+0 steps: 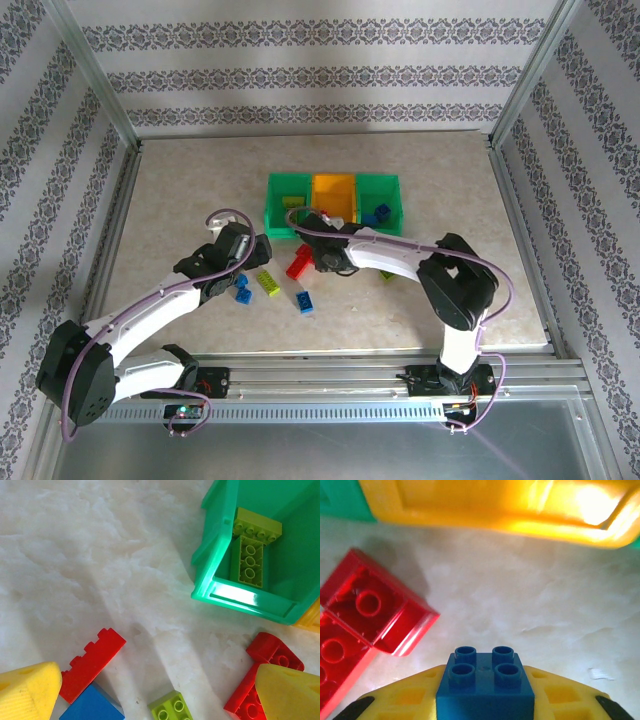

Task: Sort the legos into containers by color
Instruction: Place the lego in the container.

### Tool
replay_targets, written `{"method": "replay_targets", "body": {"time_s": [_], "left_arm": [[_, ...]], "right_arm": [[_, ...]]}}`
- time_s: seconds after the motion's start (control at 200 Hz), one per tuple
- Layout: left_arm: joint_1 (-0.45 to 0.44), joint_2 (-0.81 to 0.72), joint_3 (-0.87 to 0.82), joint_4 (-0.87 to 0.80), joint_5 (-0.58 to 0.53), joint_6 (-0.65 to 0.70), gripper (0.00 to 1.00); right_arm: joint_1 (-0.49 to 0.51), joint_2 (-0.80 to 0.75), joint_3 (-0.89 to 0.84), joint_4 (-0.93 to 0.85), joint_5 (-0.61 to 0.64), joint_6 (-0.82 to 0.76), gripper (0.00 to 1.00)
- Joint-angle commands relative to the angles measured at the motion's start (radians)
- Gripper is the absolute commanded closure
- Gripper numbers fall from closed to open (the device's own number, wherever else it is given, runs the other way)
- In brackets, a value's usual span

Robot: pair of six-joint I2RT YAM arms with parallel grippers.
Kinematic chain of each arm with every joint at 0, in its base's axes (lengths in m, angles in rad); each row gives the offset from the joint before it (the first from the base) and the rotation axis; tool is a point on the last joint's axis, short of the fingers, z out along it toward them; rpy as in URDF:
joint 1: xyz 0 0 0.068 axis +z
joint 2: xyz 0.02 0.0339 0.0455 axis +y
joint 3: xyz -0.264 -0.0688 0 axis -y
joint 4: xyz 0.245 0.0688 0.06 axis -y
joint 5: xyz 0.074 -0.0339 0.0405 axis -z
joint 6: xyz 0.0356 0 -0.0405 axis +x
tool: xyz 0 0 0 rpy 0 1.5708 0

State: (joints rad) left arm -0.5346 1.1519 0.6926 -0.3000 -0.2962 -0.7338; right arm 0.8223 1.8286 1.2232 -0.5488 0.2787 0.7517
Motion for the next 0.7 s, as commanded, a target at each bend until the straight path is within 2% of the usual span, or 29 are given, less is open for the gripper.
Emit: {"method": "replay_targets", "body": {"time_s": [0.0,0.54,0.695], "left_arm": [[0.013,-0.004,0.028,0.016,-0.048,0.021,0.00],[0.016,-0.031,0.012,0.045,-0.056,0.045,0.00],[0.016,-0.028,-0.002,0.072,-0.032,0.046,0.00]], "right_arm": [[-0.028,-0.063,-0.016,-0.008,0.079,-0.023,0.83],[-0.205,-0.158,0.028,0.000,0.117,-0.139,0.83],[-0.263,-0.169,0.041,0.020,0.118,-0.183,0.80]]}}
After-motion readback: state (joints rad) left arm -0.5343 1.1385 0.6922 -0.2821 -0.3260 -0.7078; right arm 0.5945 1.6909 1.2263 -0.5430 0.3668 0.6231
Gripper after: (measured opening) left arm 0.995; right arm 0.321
